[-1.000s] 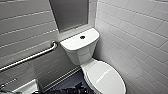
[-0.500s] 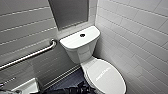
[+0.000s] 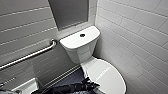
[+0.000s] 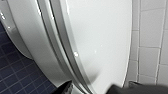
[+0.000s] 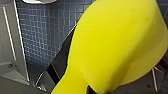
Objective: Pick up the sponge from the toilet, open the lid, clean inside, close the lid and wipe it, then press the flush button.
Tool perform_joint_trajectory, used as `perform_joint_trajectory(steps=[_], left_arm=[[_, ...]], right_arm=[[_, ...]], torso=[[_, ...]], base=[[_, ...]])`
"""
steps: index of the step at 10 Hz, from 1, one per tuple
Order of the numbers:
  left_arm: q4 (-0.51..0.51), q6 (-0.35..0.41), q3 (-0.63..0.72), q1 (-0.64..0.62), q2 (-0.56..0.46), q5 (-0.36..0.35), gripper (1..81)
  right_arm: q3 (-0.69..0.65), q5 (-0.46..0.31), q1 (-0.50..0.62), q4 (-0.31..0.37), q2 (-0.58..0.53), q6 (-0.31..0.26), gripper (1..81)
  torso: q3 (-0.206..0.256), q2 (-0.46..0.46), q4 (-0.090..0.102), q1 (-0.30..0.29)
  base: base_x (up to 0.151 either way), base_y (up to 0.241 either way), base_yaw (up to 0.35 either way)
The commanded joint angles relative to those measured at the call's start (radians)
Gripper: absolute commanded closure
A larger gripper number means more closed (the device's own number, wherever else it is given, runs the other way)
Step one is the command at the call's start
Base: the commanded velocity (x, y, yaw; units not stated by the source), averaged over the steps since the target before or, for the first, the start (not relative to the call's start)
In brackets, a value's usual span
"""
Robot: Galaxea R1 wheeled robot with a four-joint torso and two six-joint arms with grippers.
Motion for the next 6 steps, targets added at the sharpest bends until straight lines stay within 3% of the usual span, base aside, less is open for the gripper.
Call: perform_joint_trajectory(steps=[1,3,6], left_arm=[[-0.059,-0.041,0.013,-0.112,0.015,0.039,1.0],[-0.060,-0.088,-0.039,-0.116,0.034,0.037,1.0],[-0.062,-0.093,-0.073,-0.138,0.068,0.037,1.0]], right_arm=[[0.008,-0.043,-0.011,-0.026,-0.033,0.005,81.1],[0.008,-0.043,-0.010,-0.026,-0.026,0.005,81.1],[-0.006,-0.043,-0.010,-0.026,-0.014,0.006,81.1]], torso=[[0.000,0.000,0.000,0.000],[0.000,0.000,0.000,0.000],[0.000,0.000,0.000,0.000]], base=[[0.000,0.000,0.000],[0.000,0.000,0.000],[0.000,0.000,0.000]])
